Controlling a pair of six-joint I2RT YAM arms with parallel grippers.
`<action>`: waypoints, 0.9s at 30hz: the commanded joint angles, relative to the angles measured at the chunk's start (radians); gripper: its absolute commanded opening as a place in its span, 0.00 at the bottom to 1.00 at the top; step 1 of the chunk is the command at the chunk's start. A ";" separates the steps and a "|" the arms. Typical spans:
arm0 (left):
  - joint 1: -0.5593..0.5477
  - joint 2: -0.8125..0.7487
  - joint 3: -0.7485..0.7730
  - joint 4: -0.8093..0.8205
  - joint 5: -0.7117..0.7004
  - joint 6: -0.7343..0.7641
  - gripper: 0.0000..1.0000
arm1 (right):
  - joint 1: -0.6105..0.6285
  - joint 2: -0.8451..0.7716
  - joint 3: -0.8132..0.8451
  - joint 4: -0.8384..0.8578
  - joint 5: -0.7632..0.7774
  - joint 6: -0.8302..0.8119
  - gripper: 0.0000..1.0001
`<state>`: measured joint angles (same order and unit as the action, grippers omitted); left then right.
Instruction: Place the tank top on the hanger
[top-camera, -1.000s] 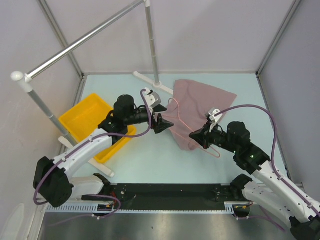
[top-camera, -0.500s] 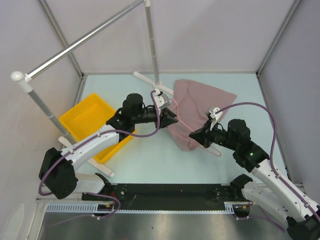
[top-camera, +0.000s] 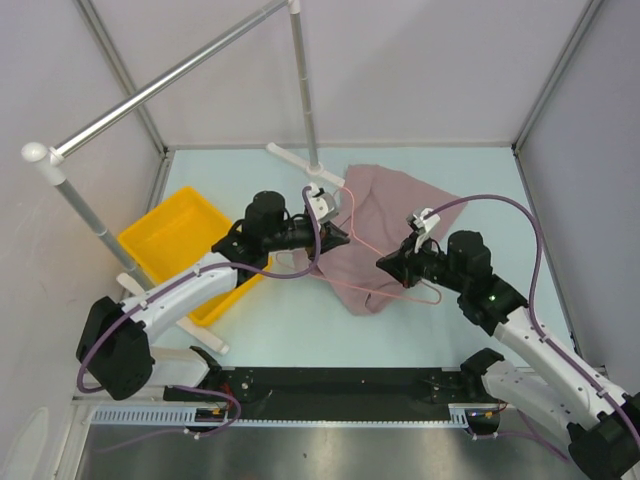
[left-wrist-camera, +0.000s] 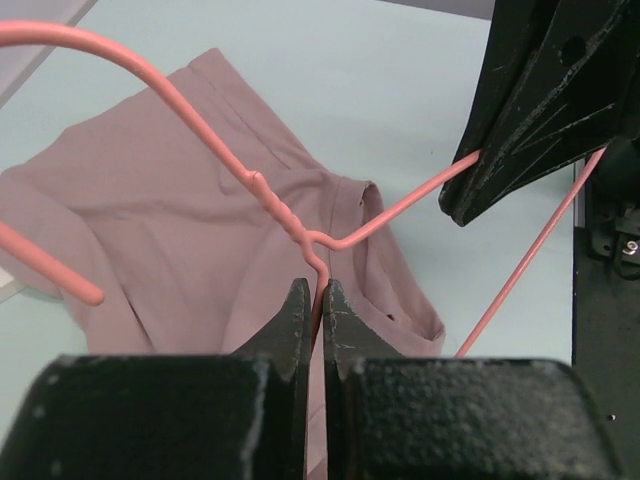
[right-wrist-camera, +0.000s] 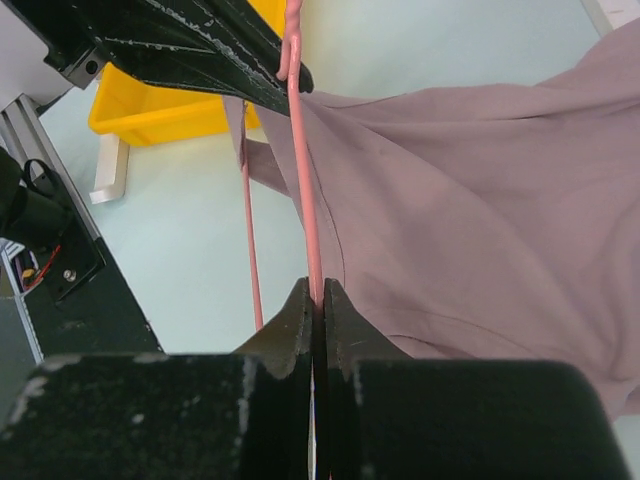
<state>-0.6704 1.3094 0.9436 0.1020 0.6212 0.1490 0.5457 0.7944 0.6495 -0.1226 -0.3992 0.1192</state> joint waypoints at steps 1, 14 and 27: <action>-0.021 -0.097 -0.041 0.041 0.016 -0.052 0.00 | -0.041 0.045 0.022 0.113 0.152 -0.010 0.01; -0.103 -0.191 -0.091 -0.068 -0.120 -0.028 0.00 | -0.066 0.161 0.036 0.215 0.134 -0.075 0.19; -0.060 -0.256 -0.192 -0.041 -0.022 -0.181 0.37 | -0.069 0.103 -0.071 0.356 -0.029 -0.167 0.00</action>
<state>-0.7261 1.1061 0.7822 0.0654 0.4171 0.0948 0.5209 0.9062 0.5781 0.0826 -0.5632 -0.0269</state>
